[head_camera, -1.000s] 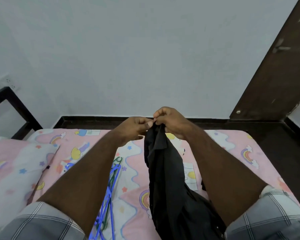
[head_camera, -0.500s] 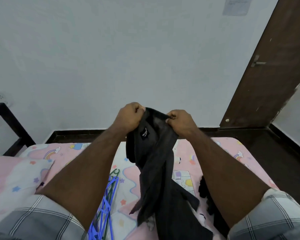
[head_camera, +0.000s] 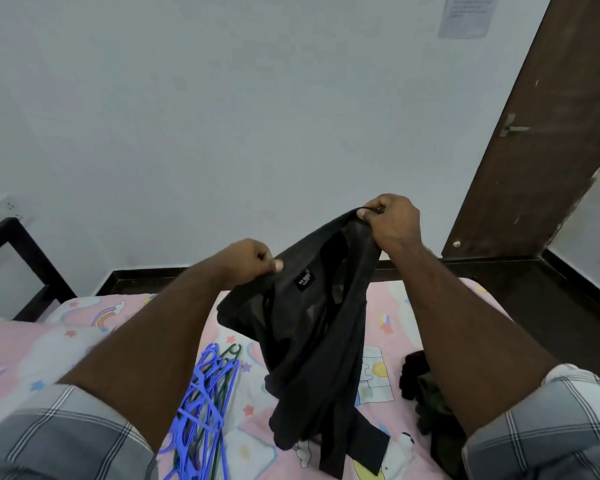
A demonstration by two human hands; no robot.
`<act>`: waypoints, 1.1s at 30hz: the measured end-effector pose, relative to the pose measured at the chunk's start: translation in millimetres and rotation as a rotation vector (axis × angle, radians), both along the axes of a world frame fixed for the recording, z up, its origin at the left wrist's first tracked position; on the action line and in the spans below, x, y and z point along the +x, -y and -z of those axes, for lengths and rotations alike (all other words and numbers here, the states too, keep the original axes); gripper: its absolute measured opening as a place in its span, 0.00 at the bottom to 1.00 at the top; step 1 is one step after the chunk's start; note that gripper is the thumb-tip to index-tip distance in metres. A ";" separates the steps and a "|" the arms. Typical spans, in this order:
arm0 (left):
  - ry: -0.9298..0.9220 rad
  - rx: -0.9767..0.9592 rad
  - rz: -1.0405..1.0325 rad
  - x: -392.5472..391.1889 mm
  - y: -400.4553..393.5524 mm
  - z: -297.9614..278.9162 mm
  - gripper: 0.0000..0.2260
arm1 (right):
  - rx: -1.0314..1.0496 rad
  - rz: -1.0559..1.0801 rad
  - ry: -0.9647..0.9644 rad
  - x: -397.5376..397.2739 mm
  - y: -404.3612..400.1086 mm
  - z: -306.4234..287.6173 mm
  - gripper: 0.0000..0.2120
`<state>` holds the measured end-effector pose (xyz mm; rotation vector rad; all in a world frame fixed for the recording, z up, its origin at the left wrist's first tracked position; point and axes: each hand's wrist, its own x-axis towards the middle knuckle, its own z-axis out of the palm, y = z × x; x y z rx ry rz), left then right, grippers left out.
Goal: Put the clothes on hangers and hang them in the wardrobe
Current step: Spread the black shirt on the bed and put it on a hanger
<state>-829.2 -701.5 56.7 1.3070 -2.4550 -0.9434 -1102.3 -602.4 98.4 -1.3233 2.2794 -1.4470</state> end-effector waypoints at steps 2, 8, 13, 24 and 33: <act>0.206 0.014 0.035 3.0 -1.8 11.3 0.14 | -0.018 0.006 0.030 -2.4 -2.0 -2.3 0.04; -0.305 0.005 -0.447 3.3 -8.2 30.5 0.12 | -0.040 0.005 0.178 -16.5 -9.9 12.9 0.03; -0.488 0.066 -0.591 5.3 -11.5 30.4 0.09 | -0.079 0.055 0.226 -20.9 -15.3 20.2 0.04; -0.775 0.173 -0.475 -46.4 -33.6 -10.2 0.08 | -0.021 -0.025 0.041 11.2 -11.5 32.9 0.05; -0.296 0.061 -0.417 -54.7 -44.1 89.9 0.09 | 0.269 -0.203 0.144 25.8 -17.1 123.5 0.08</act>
